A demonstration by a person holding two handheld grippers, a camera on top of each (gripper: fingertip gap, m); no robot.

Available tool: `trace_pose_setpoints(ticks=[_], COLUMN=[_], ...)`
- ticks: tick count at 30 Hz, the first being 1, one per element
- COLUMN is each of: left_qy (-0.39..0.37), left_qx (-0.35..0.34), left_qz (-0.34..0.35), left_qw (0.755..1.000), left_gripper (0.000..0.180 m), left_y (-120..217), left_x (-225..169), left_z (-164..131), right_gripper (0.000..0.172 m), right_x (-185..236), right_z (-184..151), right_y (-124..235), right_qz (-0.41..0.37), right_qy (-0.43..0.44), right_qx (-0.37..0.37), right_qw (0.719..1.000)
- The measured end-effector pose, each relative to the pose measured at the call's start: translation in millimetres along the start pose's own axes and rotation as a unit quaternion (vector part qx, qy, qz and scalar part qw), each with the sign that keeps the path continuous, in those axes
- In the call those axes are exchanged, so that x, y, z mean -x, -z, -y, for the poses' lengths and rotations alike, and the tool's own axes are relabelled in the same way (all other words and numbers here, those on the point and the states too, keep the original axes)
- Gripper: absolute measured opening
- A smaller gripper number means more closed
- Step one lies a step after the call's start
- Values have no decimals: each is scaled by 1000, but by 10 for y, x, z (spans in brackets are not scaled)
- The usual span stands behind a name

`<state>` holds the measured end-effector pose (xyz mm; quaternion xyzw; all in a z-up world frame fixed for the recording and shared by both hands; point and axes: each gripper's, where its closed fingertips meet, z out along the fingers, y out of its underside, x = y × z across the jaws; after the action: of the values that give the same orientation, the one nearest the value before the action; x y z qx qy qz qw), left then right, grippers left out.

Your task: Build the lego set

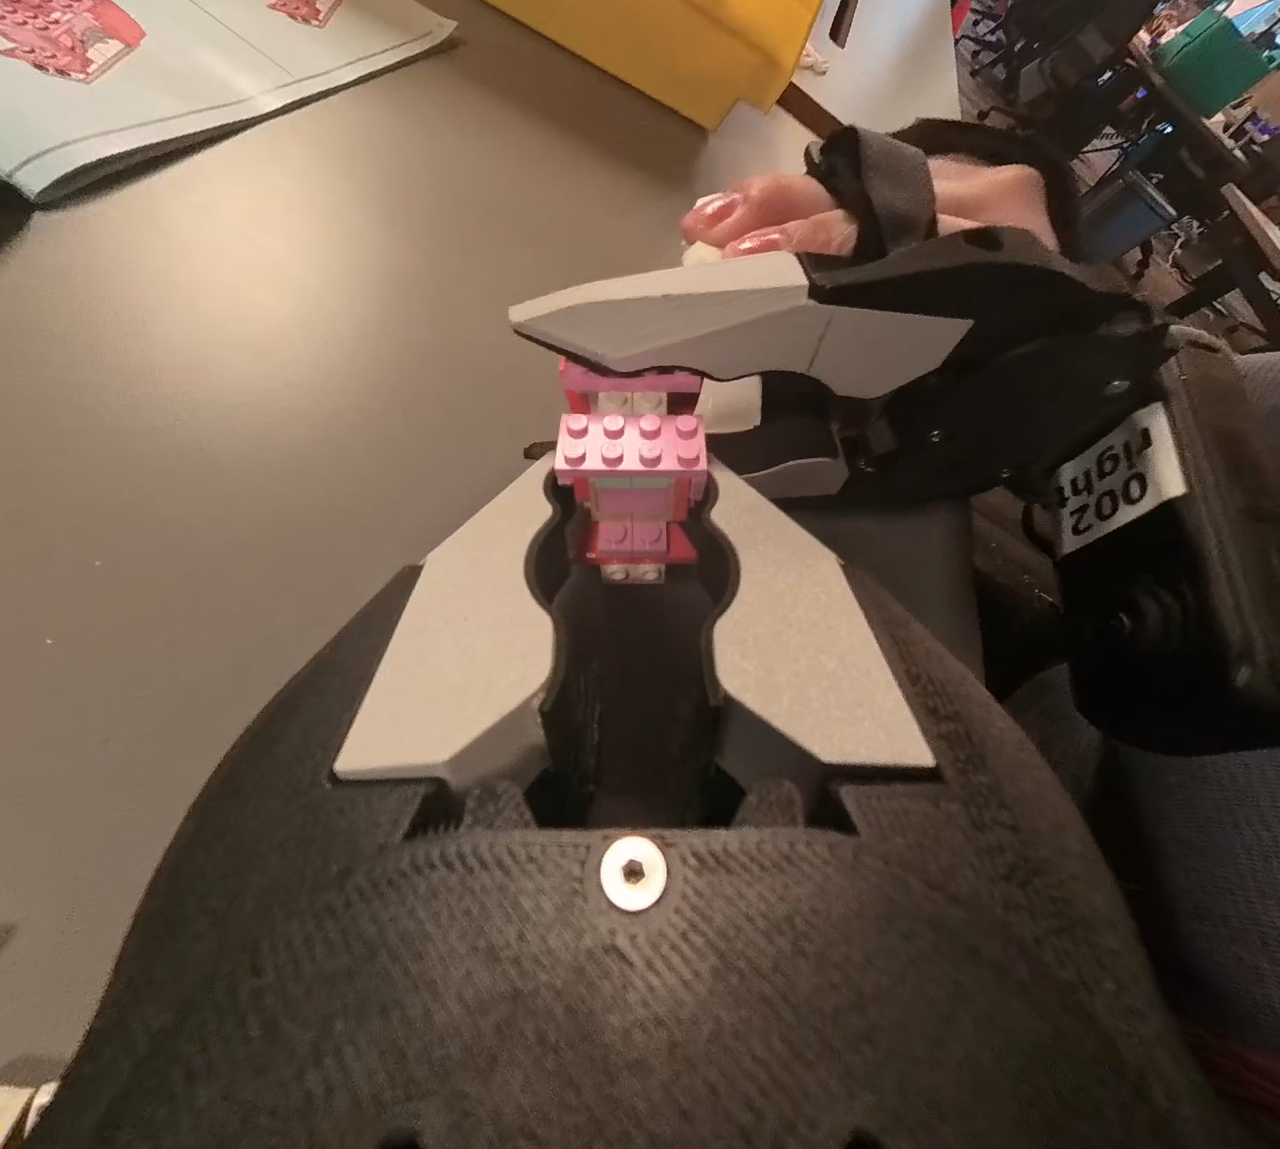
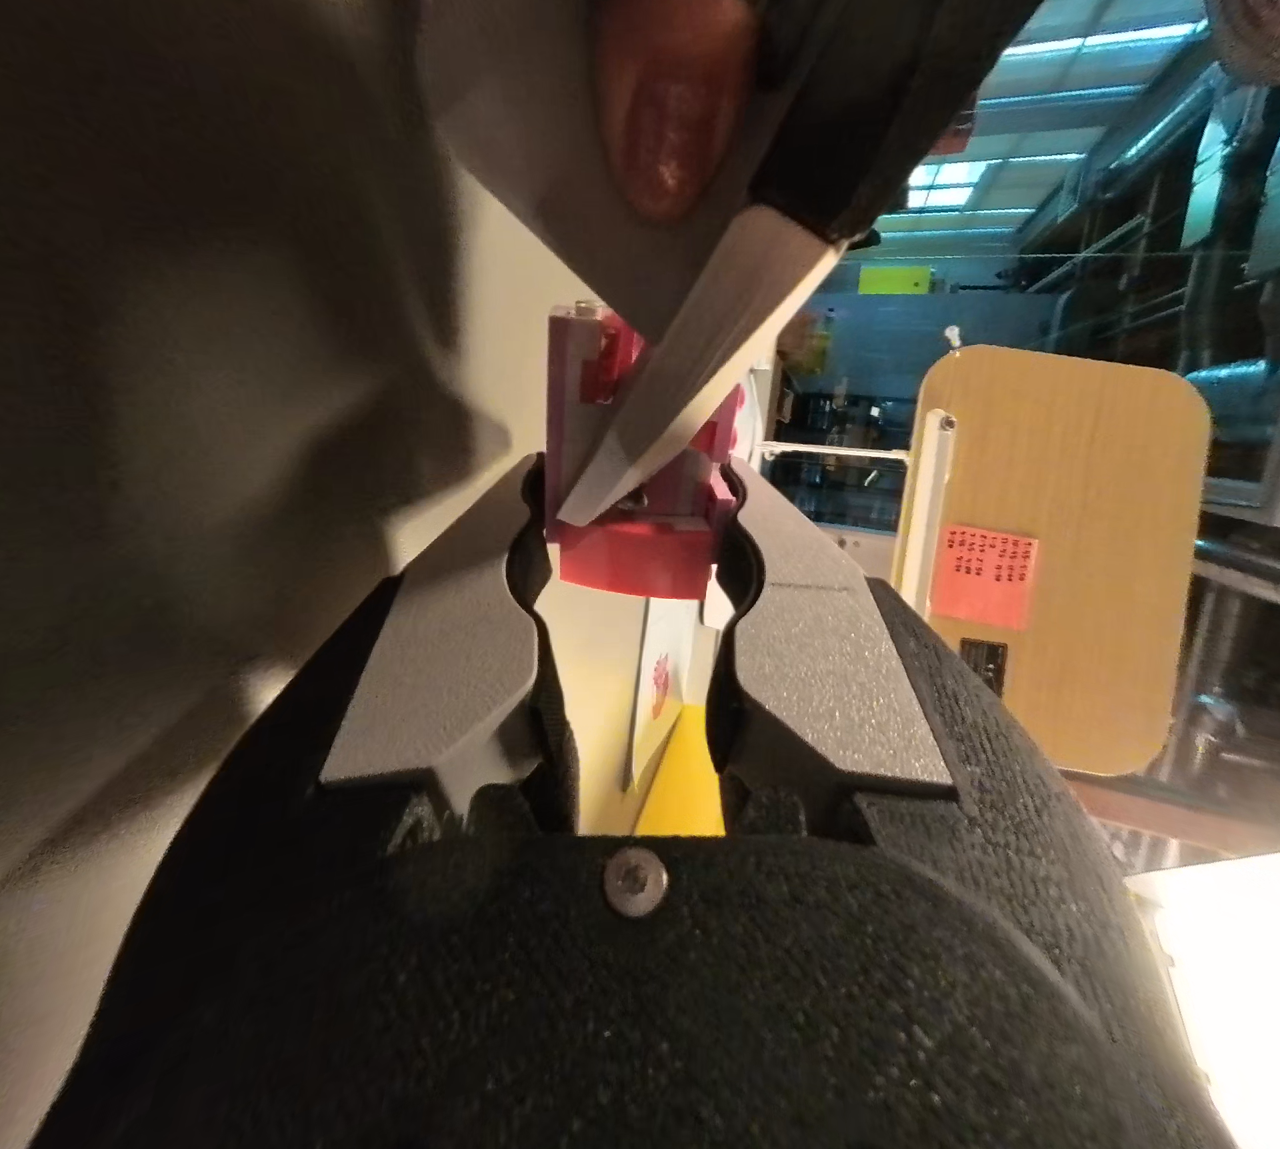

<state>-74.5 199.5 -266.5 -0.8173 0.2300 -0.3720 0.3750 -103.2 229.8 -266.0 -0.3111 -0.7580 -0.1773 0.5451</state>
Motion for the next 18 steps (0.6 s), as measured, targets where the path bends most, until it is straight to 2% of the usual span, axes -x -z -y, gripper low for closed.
trace_pose_setpoints(ticks=[5, 6, 8, 11, 14, 16, 18], left_qy=[23, 23, -11, -46, -51, -51, -57], left_qx=[-3, -7, 7, 25, 30, 38, 55], left_qz=[-12, -14, 25, 67, 67, 71, 71], left_qw=[1000, 1000, 1000, 996, 996, 995, 994], left_gripper=[32, 32, 32, 32, 32, 32, 32], left_y=[-3, 5, 19, 52, 58, 57, 47], left_x=[32, 33, 128, 250, 276, 306, 321], left_z=[3, 18, -13, -47, -56, -75, -116], right_gripper=[48, 53, 61, 86, 95, 102, 100], right_x=[37, 24, 0, -34, -131, -284, -471], right_z=[27, 14, -35, -44, -115, -220, -344], right_y=[-47, -56, -52, 82, 210, 246, 297], right_qz=[18, 13, 17, 43, 56, 53, 39], right_qy=[-68, -81, -117, -160, -235, -317, -393], right_qx=[-28, -33, -45, -121, -188, -218, -246], right_qw=[997, 996, 992, 979, 952, 921, 885])
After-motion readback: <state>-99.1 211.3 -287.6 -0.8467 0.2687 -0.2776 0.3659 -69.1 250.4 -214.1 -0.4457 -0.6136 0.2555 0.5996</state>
